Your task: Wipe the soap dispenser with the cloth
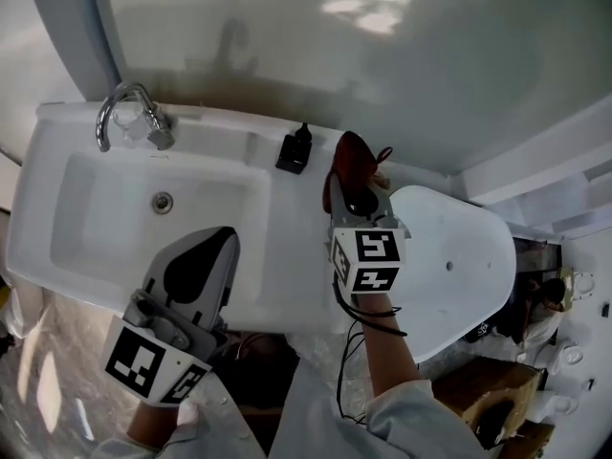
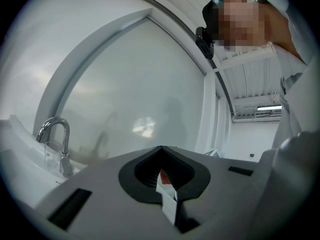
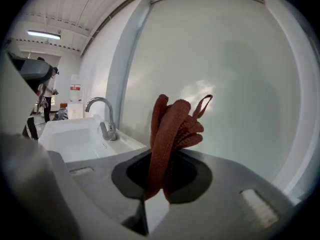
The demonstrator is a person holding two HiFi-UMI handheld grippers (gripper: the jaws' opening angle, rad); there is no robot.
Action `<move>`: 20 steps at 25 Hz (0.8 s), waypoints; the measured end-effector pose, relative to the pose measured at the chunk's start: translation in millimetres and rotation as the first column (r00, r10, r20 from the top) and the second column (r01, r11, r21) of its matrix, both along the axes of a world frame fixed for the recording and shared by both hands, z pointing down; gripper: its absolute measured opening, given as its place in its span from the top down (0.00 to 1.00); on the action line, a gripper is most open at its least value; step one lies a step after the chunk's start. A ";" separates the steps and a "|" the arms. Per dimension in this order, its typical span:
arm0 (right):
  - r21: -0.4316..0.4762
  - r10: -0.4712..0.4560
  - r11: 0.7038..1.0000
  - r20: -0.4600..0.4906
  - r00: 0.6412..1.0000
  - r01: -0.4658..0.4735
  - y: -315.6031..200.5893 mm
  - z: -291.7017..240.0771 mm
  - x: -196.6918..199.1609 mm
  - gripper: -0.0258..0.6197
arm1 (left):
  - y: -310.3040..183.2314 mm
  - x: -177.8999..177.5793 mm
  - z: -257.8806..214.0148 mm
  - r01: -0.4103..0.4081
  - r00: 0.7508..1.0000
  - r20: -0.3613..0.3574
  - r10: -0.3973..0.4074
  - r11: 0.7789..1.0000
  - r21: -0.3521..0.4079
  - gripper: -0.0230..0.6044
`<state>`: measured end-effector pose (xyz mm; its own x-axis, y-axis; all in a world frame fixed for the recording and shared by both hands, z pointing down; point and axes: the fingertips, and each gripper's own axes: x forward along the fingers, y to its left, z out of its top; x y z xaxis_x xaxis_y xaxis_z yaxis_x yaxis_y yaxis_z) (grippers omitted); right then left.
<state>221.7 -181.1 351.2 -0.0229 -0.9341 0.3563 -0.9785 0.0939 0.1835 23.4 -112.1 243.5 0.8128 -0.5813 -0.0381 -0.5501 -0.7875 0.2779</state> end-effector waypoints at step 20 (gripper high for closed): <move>-0.197 -0.163 0.969 -0.069 0.984 0.147 -81.6 94.8 8.9 0.87 | -19.2 10.0 13.2 0.196 0.979 0.057 -0.195 0.981 -0.015 0.96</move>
<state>230.5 -262.7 446.0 -0.1247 -0.8360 0.5344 -0.9310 0.2848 0.2283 33.5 -131.3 256.7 0.6841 -0.7292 0.0167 -0.7076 -0.6579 0.2576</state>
